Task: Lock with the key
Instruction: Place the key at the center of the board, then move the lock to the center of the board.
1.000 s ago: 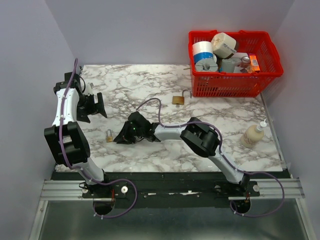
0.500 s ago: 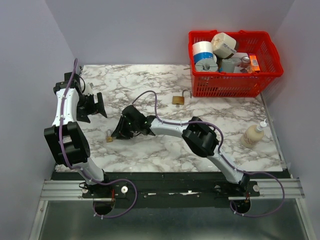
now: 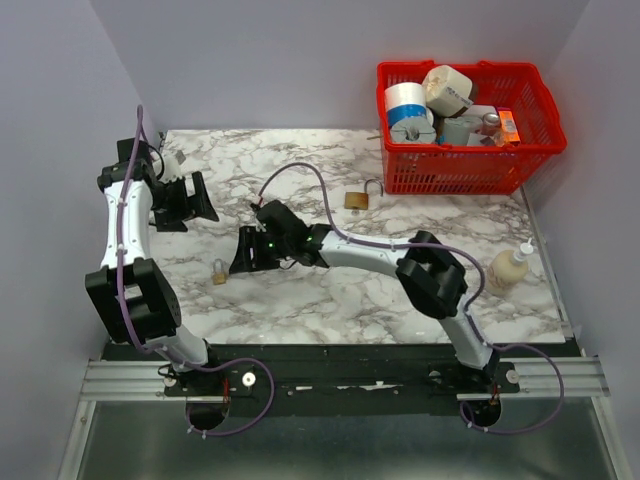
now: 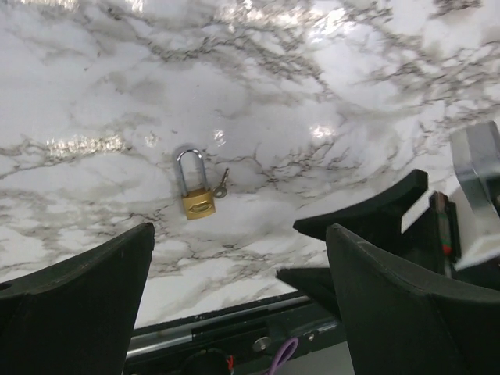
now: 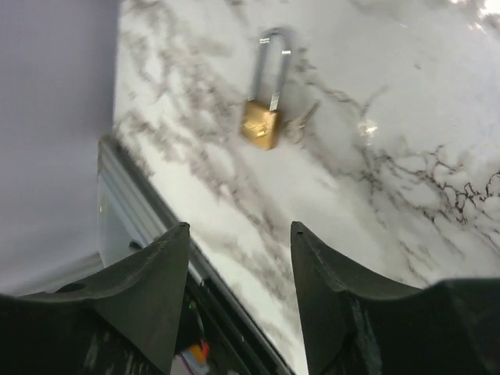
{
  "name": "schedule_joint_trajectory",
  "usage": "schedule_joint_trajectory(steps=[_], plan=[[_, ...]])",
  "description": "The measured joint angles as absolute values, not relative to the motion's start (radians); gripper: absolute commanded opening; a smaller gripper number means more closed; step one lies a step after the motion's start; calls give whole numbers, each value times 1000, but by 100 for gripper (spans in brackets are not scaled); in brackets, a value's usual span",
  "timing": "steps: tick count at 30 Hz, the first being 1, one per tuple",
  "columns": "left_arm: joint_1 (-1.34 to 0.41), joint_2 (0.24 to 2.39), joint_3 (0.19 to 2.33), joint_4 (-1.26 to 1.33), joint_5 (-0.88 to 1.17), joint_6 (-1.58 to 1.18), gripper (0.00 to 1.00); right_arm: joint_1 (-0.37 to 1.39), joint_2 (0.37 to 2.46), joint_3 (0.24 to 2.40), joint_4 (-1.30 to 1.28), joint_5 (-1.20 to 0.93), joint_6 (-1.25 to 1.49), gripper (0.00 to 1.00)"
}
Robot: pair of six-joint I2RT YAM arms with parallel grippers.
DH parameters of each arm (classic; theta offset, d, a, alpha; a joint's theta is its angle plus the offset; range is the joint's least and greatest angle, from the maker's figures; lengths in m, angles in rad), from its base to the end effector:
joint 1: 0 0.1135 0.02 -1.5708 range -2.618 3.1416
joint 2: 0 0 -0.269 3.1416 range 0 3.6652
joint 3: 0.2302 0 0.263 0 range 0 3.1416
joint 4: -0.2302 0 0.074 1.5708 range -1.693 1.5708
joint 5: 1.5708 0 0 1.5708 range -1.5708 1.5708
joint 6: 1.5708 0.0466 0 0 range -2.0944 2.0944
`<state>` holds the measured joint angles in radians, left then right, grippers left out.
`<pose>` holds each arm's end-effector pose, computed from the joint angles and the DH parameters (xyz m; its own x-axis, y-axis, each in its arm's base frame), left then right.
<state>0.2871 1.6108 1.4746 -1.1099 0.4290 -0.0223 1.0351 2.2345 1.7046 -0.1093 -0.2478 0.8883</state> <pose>0.3217 0.0748 0.2967 -0.9058 -0.2886 -0.3102 -0.1505 0.9035 -0.4012 0.2621 0.4639 0.1767 -0.9169 -0.0709 -0.3927 -0.3529 0.6034 0.7151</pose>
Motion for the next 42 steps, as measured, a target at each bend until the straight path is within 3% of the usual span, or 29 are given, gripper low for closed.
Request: schedule_joint_trajectory(steps=[2,3,7,14,25,42], plan=[[294,1581,1483,-1090,475,-20,99,1024,2154,1660,-98,-273,777,73],[295,1565,1487,-1072,503,-19,99,1016,2106,1635,-95,-287,715,81],[296,1519,1490,-997,577,-20,99,952,1914,1522,-100,-330,374,98],[297,1434,1439,-836,640,-77,99,786,1792,1474,-271,-257,-36,96],[297,1361,1335,-633,638,-247,99,588,1925,1591,-500,135,220,98],[297,1404,1353,-617,636,-266,99,562,2166,1752,-552,311,456,100]])
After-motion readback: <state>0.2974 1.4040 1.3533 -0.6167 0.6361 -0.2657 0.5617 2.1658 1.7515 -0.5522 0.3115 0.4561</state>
